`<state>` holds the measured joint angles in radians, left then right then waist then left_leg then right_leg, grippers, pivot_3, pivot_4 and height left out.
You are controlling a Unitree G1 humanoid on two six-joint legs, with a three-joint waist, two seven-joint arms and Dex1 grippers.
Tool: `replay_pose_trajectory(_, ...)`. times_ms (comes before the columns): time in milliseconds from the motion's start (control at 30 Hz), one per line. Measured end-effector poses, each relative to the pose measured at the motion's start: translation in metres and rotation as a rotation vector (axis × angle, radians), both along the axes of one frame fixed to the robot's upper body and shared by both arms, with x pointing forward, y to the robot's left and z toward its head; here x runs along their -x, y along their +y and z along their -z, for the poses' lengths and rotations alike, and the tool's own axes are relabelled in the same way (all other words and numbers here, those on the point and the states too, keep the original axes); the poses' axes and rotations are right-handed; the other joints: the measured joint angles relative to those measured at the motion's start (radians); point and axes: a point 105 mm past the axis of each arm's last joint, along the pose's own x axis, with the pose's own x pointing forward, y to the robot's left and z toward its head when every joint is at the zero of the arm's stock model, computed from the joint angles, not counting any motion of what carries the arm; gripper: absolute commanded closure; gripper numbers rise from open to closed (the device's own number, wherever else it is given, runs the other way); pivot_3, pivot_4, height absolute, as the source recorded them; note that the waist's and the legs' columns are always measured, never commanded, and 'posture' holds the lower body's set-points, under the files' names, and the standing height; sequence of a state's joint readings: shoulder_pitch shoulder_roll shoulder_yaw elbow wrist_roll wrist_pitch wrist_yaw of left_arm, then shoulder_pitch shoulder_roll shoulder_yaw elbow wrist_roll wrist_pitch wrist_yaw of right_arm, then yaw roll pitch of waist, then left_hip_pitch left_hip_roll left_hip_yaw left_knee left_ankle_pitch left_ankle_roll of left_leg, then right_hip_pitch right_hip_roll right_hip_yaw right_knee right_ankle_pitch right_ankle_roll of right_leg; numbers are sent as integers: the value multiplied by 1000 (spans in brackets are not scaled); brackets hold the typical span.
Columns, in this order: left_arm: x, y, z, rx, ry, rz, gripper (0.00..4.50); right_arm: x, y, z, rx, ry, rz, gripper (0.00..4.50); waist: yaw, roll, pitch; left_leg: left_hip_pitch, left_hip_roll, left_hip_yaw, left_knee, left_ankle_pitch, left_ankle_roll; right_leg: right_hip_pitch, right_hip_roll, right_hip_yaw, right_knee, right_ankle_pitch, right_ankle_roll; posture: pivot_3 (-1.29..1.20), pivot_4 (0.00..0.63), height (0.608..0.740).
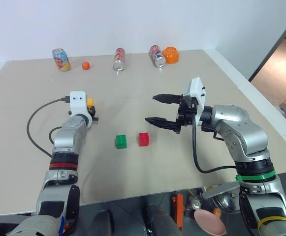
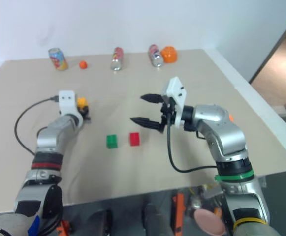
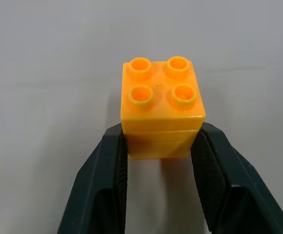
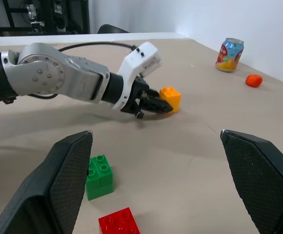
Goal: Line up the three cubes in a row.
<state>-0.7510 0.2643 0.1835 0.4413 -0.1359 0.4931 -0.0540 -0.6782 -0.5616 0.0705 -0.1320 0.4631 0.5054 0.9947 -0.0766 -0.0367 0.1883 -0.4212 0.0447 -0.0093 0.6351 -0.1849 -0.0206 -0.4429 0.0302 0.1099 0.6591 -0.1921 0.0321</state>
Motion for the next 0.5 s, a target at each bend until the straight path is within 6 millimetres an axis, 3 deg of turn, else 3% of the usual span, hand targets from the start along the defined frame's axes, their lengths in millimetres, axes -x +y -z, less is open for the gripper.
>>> replay_pose_trajectory(167,-5,-3,-38,-82,-196,186,3214,1,-2,0,17,-1,-6,147,0,0,0,0,0,0,0,0,-1,0,0,0,0,0,0,0,150,740)
replay_pose_trajectory(200,-2,-12,-48,-90,-250,317,3214,3,-4,0,33,3,-14,147,0,0,0,0,0,0,0,0,-1,0,0,0,-1,0,0,0,150,740)
replay_pose_trajectory(267,3,-20,-50,-85,-275,431,3214,4,-6,1,48,7,-17,147,0,0,0,0,0,1,0,-1,-2,0,-1,0,-1,-1,-1,0,150,740)
replay_pose_trajectory(333,24,-31,-46,-75,-294,692,3214,14,-9,6,81,29,-49,147,-3,0,0,0,1,1,-1,-2,-4,0,0,0,-1,-3,-2,0,150,740)
replay_pose_trajectory(500,59,-28,-33,-98,-247,1026,3214,34,-12,15,106,109,-127,147,-2,0,0,-1,1,-1,-2,-2,-4,-1,0,-2,0,-5,-3,0,150,740)
